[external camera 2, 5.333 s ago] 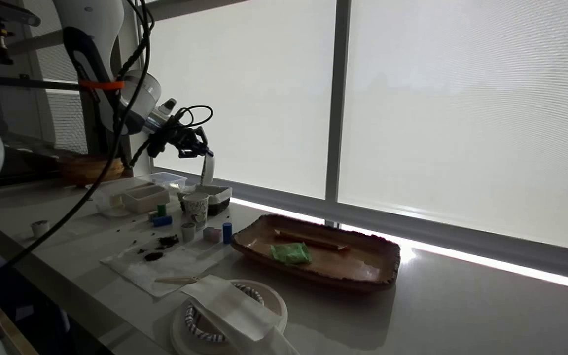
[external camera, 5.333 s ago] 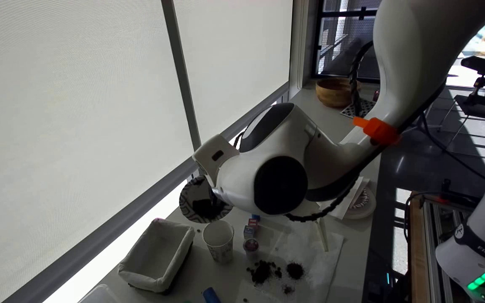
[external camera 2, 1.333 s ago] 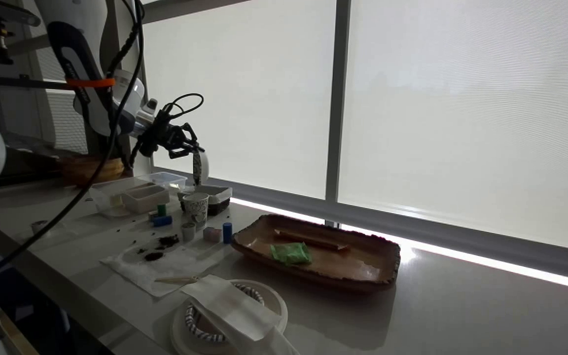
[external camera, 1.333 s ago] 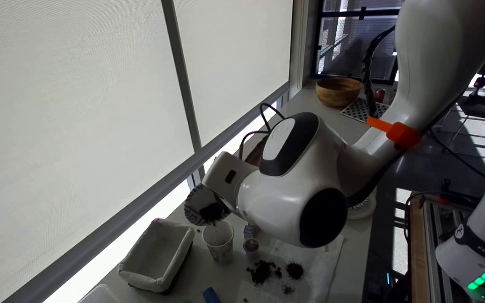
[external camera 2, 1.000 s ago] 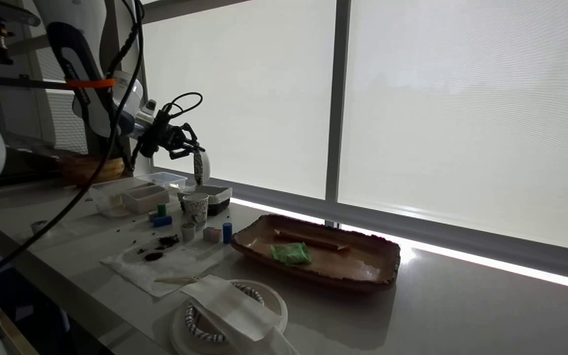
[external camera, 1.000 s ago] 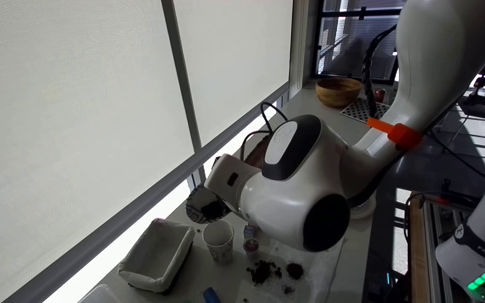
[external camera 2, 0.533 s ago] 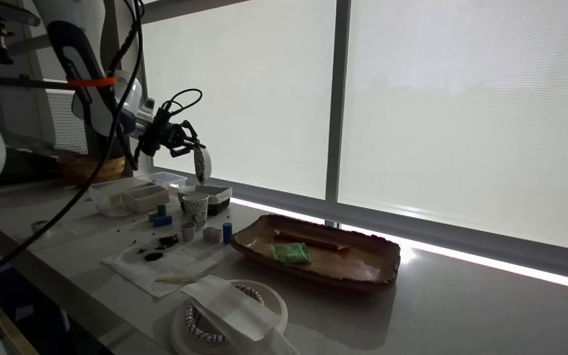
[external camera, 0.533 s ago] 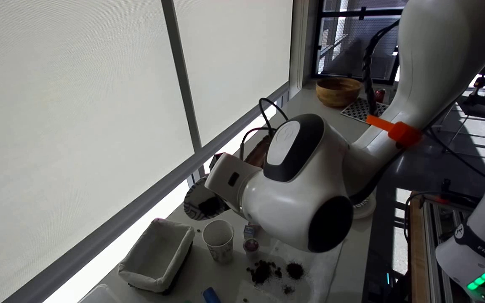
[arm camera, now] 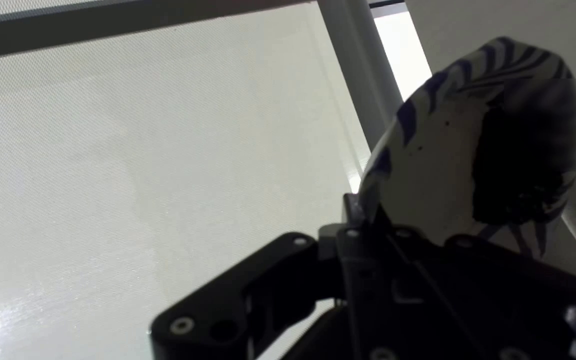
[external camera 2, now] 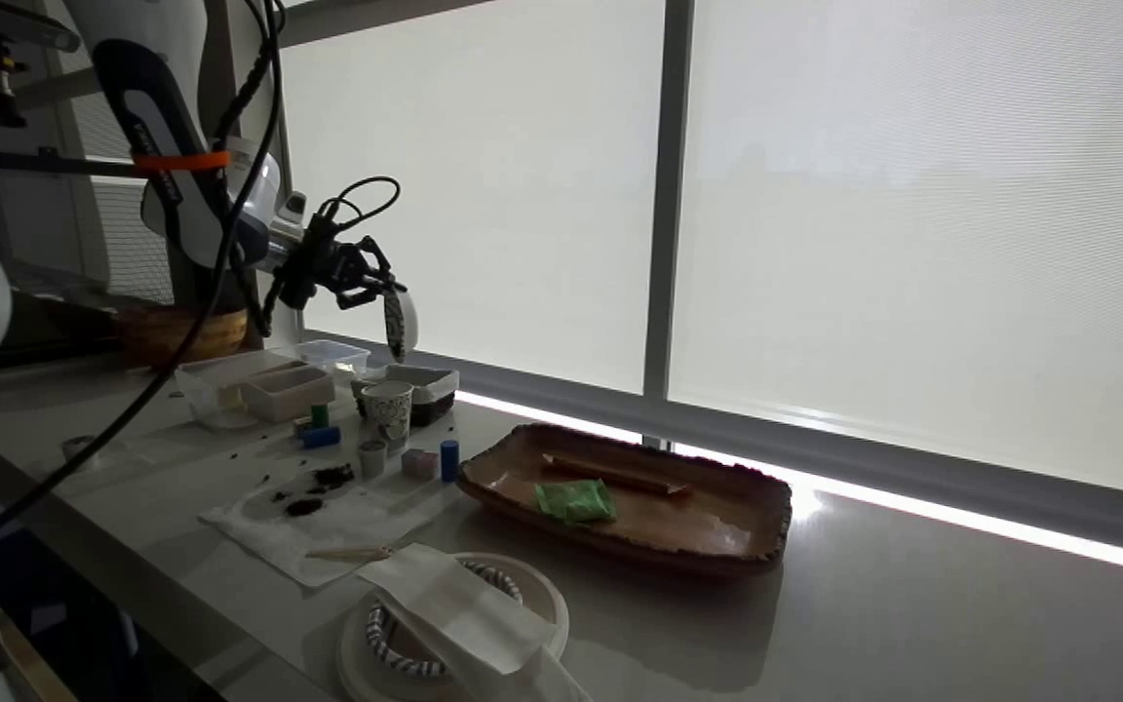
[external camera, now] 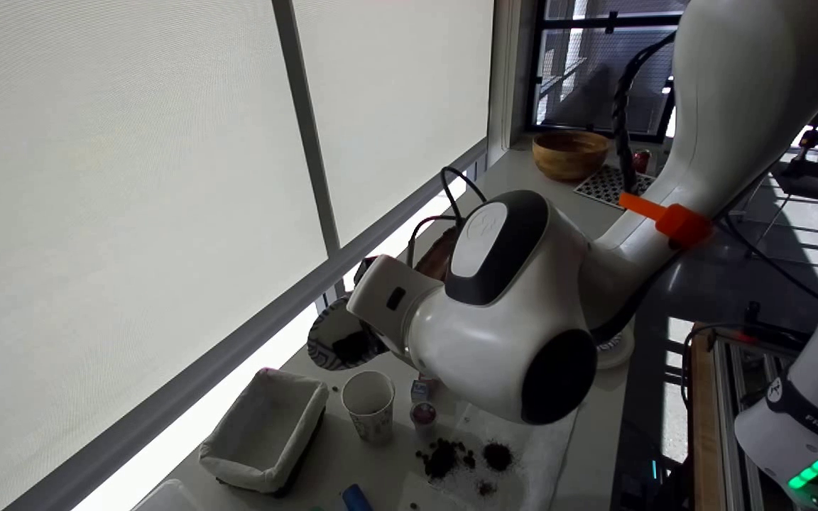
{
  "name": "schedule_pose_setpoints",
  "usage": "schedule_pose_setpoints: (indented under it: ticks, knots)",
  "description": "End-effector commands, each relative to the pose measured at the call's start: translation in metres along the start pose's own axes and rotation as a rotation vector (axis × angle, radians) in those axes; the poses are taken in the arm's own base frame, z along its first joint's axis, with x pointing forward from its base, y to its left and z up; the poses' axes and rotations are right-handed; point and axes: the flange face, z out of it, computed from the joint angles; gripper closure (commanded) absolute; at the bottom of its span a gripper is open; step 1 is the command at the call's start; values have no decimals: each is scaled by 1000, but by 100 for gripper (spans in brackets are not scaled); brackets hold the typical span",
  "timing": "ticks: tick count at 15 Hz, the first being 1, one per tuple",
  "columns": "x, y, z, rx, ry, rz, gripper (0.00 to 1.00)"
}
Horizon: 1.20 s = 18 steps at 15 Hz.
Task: Move the cup backwards and pour the beans into it
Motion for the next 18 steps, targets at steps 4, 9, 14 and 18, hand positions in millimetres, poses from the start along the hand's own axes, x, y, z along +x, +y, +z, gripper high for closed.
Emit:
schedule_pose_setpoints:
  ticks: [4,9,14,18]
  knots:
    - [-18,23,6,78,-71,216,99]
    - [-25,57,18,225,-150,359,99]
    - [-28,81,28,350,-178,455,99]
    - [-30,90,35,442,-167,535,99]
